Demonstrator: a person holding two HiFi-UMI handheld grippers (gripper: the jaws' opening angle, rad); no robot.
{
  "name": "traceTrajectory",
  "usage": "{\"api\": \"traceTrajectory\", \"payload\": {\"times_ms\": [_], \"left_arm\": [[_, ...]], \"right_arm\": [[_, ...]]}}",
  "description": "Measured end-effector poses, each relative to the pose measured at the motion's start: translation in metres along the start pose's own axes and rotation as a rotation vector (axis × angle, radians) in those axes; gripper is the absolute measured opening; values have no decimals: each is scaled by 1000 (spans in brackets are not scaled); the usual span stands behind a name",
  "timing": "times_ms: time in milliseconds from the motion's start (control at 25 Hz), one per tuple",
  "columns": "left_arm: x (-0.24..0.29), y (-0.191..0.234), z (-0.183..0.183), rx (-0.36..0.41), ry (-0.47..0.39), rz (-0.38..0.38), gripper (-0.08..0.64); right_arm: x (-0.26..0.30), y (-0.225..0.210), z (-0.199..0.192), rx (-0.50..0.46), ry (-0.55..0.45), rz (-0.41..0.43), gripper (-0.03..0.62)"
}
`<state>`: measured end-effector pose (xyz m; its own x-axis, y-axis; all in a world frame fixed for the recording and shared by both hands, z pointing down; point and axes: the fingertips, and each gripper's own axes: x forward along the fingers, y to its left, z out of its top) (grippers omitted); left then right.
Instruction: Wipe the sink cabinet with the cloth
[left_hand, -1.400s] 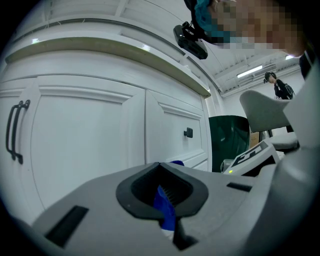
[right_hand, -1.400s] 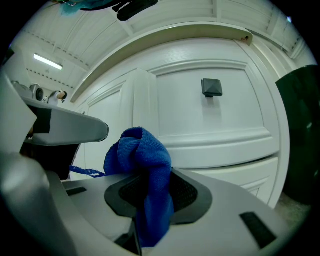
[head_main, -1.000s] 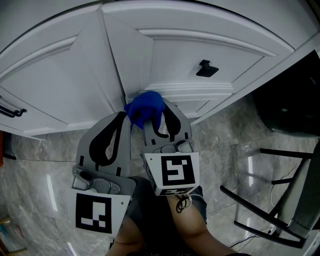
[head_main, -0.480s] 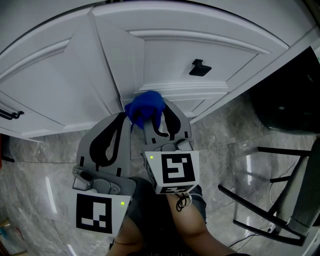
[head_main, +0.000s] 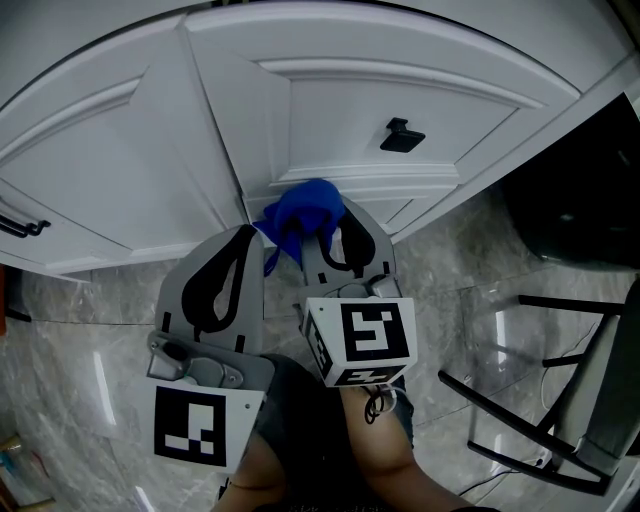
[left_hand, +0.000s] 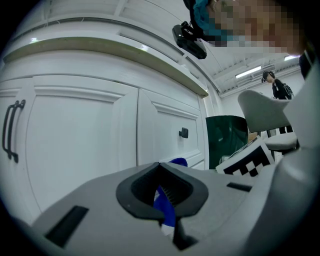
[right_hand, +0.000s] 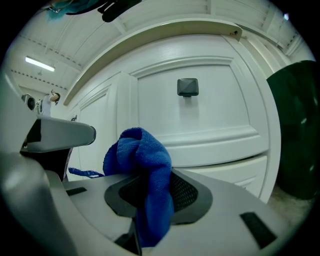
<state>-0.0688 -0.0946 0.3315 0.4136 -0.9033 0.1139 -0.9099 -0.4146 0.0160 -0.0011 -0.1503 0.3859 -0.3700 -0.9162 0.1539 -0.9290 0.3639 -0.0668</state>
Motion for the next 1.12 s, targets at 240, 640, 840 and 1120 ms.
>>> {"api": "traceTrajectory", "payload": {"times_ms": [240, 640, 840, 1120], "left_arm": [[3, -2, -2, 10, 7, -1, 3], [9, -9, -5, 48, 32, -7, 3], [12, -14, -7, 72, 47, -16, 3], [16, -18, -7, 91, 51, -20, 3]], "right_arm": [[-2, -7, 0, -24, 19, 5, 117], [-5, -17, 1, -139, 62, 28, 117], [-6, -20, 1, -214, 67, 36, 117], [-9, -34, 1, -200, 63, 33, 117]]}}
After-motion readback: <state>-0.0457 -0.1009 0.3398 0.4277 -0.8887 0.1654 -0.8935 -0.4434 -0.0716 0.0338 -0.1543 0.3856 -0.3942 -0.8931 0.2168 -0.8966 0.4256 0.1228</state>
